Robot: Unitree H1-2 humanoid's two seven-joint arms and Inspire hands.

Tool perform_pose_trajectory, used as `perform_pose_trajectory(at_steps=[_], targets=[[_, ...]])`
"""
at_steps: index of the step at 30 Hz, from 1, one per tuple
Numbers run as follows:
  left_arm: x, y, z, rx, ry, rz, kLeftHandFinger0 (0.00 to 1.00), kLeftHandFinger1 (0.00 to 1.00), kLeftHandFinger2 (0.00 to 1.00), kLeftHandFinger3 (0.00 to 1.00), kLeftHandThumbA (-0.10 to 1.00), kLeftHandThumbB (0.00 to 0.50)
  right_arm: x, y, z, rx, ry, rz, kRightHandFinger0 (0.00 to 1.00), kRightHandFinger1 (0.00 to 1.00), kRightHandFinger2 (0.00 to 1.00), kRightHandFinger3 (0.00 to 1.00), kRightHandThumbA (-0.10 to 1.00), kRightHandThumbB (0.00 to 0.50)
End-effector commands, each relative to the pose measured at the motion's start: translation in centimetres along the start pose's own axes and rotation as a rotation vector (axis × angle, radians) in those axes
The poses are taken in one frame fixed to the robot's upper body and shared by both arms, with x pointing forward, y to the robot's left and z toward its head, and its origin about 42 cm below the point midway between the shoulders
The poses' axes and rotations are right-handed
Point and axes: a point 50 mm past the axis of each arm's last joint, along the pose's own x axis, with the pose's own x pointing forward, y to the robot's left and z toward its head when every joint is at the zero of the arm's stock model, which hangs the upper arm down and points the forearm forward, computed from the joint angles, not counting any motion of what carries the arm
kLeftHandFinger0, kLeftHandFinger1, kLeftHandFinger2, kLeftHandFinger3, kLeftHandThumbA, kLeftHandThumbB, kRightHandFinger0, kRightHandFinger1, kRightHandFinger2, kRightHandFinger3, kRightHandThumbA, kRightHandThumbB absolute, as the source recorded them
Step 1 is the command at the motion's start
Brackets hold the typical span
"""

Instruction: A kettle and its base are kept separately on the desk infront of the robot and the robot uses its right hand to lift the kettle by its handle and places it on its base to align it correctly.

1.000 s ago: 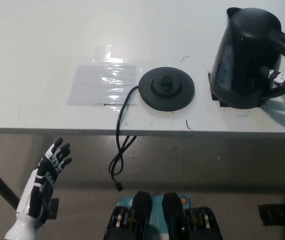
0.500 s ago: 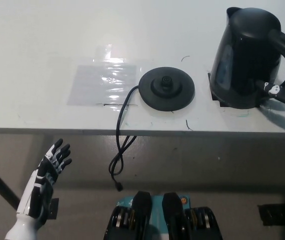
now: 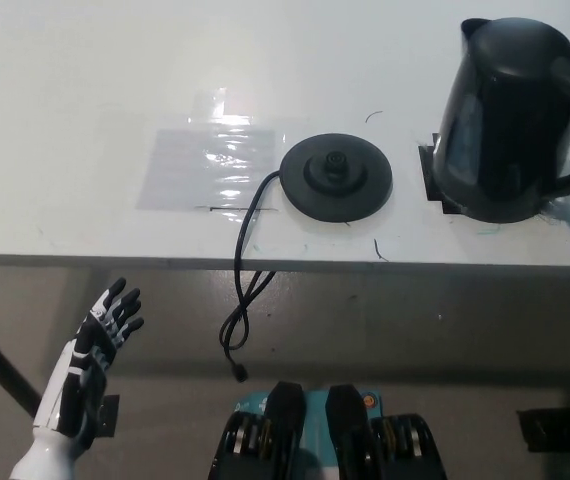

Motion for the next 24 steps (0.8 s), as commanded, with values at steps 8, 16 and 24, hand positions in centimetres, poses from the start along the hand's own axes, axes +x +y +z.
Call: perform_pose_trajectory(at_steps=[8, 16, 24], targets=[[0.3, 0.5, 0.8, 0.004, -0.055, -0.026, 1.0, 1.0, 1.0, 1.0, 1.0, 0.106, 2.9, 0.8, 5.4, 0.15, -0.253, -0.075, 0.0, 0.0, 0.32, 0.29, 0.22, 0.156], [0.3, 0.6, 0.6, 0.001, -0.062, -0.033, 1.0, 1.0, 1.0, 1.0, 1.0, 0.112, 3.0, 0.4, 5.4, 0.126, -0.243, -0.09, 0.0, 0.0, 0.29, 0.25, 0.01, 0.137], [0.3, 0.6, 0.7, 0.0, -0.062, -0.036, 1.0, 1.0, 1.0, 1.0, 1.0, 0.112, 3.8, 1.6, 7.1, 0.126, -0.271, -0.074, 0.0, 0.02, 0.36, 0.29, -0.1, 0.11]])
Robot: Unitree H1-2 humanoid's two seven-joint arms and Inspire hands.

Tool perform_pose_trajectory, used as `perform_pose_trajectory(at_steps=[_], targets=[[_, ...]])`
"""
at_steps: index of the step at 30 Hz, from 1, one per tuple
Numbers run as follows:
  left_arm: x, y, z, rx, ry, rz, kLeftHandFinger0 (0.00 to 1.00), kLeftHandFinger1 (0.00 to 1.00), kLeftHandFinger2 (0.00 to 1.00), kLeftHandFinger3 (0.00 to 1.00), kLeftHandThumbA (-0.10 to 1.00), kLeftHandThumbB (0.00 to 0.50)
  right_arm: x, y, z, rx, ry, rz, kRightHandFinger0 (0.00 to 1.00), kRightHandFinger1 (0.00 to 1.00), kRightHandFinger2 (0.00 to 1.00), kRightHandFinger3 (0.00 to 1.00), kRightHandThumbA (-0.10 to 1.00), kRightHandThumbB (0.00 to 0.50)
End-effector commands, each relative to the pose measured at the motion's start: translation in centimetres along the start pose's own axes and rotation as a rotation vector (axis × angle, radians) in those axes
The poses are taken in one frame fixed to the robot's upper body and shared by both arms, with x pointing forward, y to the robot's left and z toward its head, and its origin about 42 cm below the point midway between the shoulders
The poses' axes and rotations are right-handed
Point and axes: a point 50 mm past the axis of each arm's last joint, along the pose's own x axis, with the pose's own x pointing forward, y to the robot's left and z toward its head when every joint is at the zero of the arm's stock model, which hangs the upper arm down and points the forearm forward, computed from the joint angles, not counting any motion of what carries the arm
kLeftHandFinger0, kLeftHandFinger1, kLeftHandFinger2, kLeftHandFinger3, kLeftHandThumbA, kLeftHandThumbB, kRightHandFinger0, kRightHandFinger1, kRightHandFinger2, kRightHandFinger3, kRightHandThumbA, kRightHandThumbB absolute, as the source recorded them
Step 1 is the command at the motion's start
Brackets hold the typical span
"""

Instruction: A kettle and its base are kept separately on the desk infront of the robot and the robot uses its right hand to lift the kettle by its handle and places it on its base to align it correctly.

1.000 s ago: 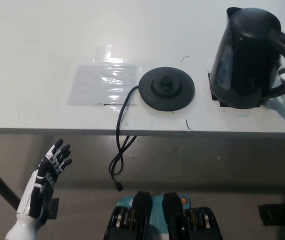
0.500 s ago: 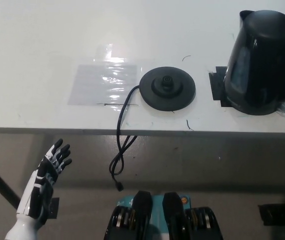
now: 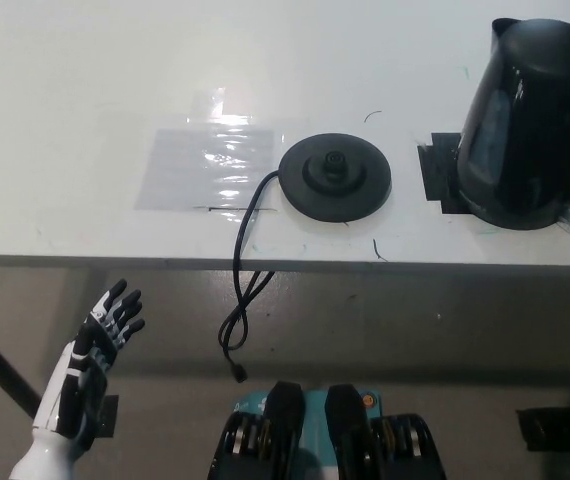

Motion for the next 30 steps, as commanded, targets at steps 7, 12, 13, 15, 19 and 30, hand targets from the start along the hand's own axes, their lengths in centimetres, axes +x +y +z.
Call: perform_pose_trajectory(at_steps=[7, 12, 13, 15, 19, 30], targets=[[0.3, 0.4, 1.0, 0.02, -0.051, -0.02, 1.0, 1.0, 1.0, 1.0, 1.0, 0.131, 4.3, 4.8, 8.9, 0.099, -0.309, 0.074, 0.0, 0.1, 0.44, 0.48, -0.1, 0.118], [0.3, 0.4, 1.0, 0.02, -0.053, -0.027, 1.0, 1.0, 1.0, 1.0, 1.0, 0.106, 4.6, 6.8, 10.5, 0.074, -0.358, 0.073, 0.0, 0.02, 0.31, 0.39, -0.1, 0.117], [0.3, 0.5, 0.9, 0.019, -0.055, -0.027, 1.0, 1.0, 1.0, 1.0, 1.0, 0.113, 4.6, 7.6, 10.8, 0.084, -0.363, 0.077, 0.0, 0.0, 0.28, 0.35, -0.1, 0.11], [0.4, 0.5, 0.8, 0.02, -0.057, -0.027, 1.0, 1.0, 1.0, 1.0, 1.0, 0.114, 4.4, 8.7, 11.1, 0.095, -0.371, 0.085, 0.0, 0.0, 0.27, 0.34, -0.1, 0.098], [0.5, 0.4, 1.0, 0.026, -0.064, -0.034, 1.0, 1.0, 1.0, 1.0, 1.0, 0.096, 4.1, 10.1, 11.1, 0.104, -0.365, 0.118, 0.0, 0.03, 0.32, 0.44, -0.1, 0.073], [0.4, 0.4, 1.0, 0.032, -0.057, -0.027, 1.0, 1.0, 1.0, 1.0, 1.0, 0.083, 1.1, 16.4, 10.9, 0.183, -0.333, 0.226, 0.0, 0.08, 0.41, 0.47, -0.1, 0.085]])
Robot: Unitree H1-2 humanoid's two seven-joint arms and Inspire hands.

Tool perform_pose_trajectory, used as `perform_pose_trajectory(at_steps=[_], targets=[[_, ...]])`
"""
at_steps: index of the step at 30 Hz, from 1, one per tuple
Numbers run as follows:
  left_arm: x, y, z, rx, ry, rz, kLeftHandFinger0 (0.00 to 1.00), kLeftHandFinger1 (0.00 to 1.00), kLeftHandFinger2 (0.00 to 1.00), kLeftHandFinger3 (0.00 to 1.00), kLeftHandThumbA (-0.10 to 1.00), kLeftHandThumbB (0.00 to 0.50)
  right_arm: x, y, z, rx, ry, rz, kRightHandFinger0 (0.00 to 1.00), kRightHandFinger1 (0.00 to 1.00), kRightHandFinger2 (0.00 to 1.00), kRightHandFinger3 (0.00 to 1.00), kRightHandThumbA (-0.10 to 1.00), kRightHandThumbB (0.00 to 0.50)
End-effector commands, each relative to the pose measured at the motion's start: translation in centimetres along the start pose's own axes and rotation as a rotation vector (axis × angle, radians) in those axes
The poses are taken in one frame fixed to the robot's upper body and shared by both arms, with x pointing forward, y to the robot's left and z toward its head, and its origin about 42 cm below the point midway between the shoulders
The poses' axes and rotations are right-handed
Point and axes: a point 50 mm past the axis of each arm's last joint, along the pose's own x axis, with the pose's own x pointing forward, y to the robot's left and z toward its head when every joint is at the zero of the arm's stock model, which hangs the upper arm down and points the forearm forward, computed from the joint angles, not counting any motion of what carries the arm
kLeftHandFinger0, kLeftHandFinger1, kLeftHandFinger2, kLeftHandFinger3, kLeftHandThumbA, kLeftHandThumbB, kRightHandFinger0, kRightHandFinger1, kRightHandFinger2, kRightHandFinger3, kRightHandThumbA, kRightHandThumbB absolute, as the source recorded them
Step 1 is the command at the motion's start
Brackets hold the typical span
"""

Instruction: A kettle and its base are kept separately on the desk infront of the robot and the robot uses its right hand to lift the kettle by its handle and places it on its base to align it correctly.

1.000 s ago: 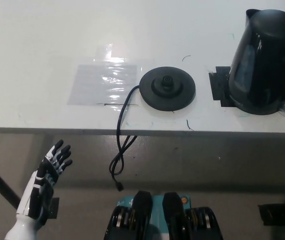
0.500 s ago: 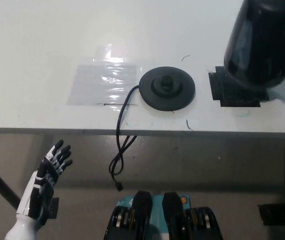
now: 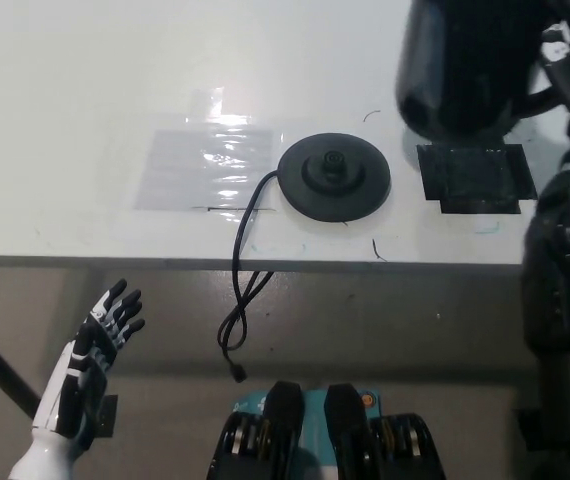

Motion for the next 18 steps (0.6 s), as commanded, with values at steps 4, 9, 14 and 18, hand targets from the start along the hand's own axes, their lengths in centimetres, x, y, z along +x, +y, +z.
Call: perform_pose_trajectory(at_steps=[4, 9, 14, 18], targets=[[0.3, 0.3, 1.0, 0.027, -0.055, -0.019, 1.0, 1.0, 1.0, 1.0, 1.0, 0.088, 0.6, 7.9, 5.6, 0.117, -0.184, 0.104, 0.0, 0.07, 0.39, 0.49, -0.1, 0.093], [0.3, 0.5, 0.9, 0.042, -0.057, -0.025, 1.0, 1.0, 1.0, 1.0, 1.0, 0.067, -0.3, 9.8, 5.5, 0.153, -0.159, 0.135, 0.0, 0.11, 0.49, 0.62, -0.1, 0.076], [0.4, 0.5, 0.8, 0.036, -0.067, -0.028, 1.0, 1.0, 1.0, 1.0, 1.0, 0.052, -0.6, 11.3, 5.4, 0.133, -0.141, 0.171, 0.0, 0.14, 0.5, 0.64, -0.1, 0.076], [0.3, 0.4, 0.9, 0.037, -0.061, -0.025, 1.0, 1.0, 1.0, 1.0, 1.0, 0.056, -1.0, 12.1, 5.3, 0.126, -0.134, 0.178, 0.0, 0.12, 0.48, 0.61, -0.1, 0.083]])
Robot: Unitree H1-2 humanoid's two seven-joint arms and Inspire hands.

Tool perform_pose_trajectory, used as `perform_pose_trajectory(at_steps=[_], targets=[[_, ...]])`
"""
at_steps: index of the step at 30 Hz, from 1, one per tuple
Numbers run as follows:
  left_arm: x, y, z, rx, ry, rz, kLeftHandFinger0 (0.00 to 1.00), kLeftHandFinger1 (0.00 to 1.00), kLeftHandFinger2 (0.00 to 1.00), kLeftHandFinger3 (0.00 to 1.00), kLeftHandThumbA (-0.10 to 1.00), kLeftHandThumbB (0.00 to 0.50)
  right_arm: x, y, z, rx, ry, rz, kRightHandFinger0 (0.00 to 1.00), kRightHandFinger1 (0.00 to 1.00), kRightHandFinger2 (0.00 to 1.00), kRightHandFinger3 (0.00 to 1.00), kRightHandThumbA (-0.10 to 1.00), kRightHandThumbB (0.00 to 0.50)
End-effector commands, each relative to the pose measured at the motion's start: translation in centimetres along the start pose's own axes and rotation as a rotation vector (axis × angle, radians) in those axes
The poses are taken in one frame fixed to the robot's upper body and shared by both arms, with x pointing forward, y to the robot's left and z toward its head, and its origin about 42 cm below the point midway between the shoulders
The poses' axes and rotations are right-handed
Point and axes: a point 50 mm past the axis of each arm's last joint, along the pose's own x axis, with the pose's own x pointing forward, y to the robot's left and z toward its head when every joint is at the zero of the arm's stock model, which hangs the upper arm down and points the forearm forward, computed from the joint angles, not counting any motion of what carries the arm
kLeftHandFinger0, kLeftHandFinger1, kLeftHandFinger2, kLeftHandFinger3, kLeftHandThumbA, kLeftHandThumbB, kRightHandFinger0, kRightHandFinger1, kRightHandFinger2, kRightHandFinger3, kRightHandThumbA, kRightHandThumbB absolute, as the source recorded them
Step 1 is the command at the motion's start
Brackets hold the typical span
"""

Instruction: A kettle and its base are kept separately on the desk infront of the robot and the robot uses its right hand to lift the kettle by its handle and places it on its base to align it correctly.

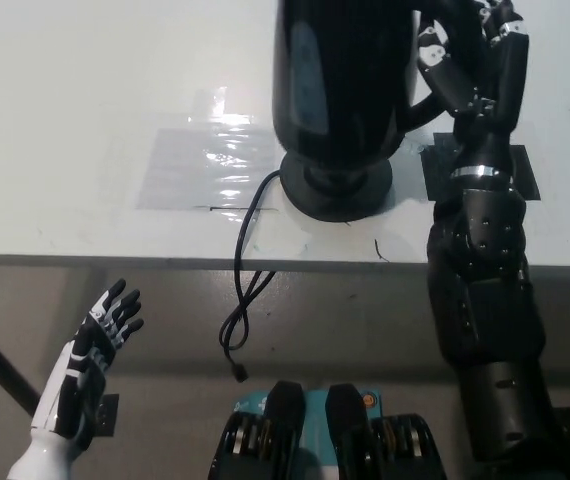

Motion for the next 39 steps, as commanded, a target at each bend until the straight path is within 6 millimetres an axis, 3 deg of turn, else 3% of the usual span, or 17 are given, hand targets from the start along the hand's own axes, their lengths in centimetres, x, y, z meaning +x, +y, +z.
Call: perform_pose_trajectory(at_steps=[1, 9, 13, 17, 19, 20, 24, 32, 39], targets=[[0.3, 0.3, 1.0, 0.028, -0.053, -0.025, 1.0, 1.0, 1.0, 1.0, 1.0, 0.055, 2.7, 4.3, 4.8, 0.061, -0.156, 0.053, 0.0, 0.11, 0.45, 0.59, -0.1, 0.08], [0.5, 0.4, 1.1, 0.036, -0.058, -0.022, 1.0, 1.0, 1.0, 1.0, 1.0, 0.073, 2.8, 4.3, 3.9, 0.049, -0.129, 0.054, 0.0, 0.08, 0.42, 0.59, -0.1, 0.061], [0.4, 0.5, 1.1, 0.046, -0.055, -0.023, 1.0, 1.0, 1.0, 1.0, 1.0, 0.087, 2.8, 3.9, 3.1, 0.017, -0.119, 0.032, 0.0, 0.08, 0.41, 0.55, -0.1, 0.077], [0.4, 0.4, 1.1, 0.035, -0.049, -0.022, 1.0, 1.0, 1.0, 1.0, 1.0, 0.072, 3.0, 3.4, 2.2, -0.004, -0.103, 0.02, 0.0, 0.05, 0.4, 0.52, -0.1, 0.059], [0.4, 0.3, 1.1, 0.041, -0.049, -0.023, 1.0, 1.0, 1.0, 1.0, 1.0, 0.065, 3.0, 3.3, 1.8, -0.029, -0.1, 0.017, 0.0, 0.04, 0.39, 0.49, -0.1, 0.052], [0.4, 0.4, 1.0, 0.044, -0.052, -0.025, 1.0, 1.0, 1.0, 1.0, 1.0, 0.067, 3.0, 3.2, 1.4, -0.046, -0.087, 0.01, 0.0, 0.0, 0.32, 0.39, -0.1, 0.052], [0.3, 0.5, 1.0, 0.05, -0.049, -0.025, 1.0, 1.0, 1.0, 1.0, 1.0, 0.079, 3.1, 3.1, 0.5, -0.05, -0.058, 0.013, 0.0, 0.0, 0.27, 0.32, -0.1, 0.05], [0.4, 0.4, 1.1, 0.029, -0.049, -0.017, 1.0, 1.0, 1.0, 1.0, 1.0, 0.077, 3.1, 2.4, -0.7, -0.044, -0.047, 0.007, 0.0, 0.01, 0.38, 0.43, -0.1, 0.056], [0.4, 0.5, 1.0, 0.046, -0.047, -0.024, 1.0, 1.0, 1.0, 1.0, 1.0, 0.089, 2.8, 2.1, -1.6, -0.027, -0.018, -0.004, 0.0, 0.03, 0.41, 0.45, -0.1, 0.052]])
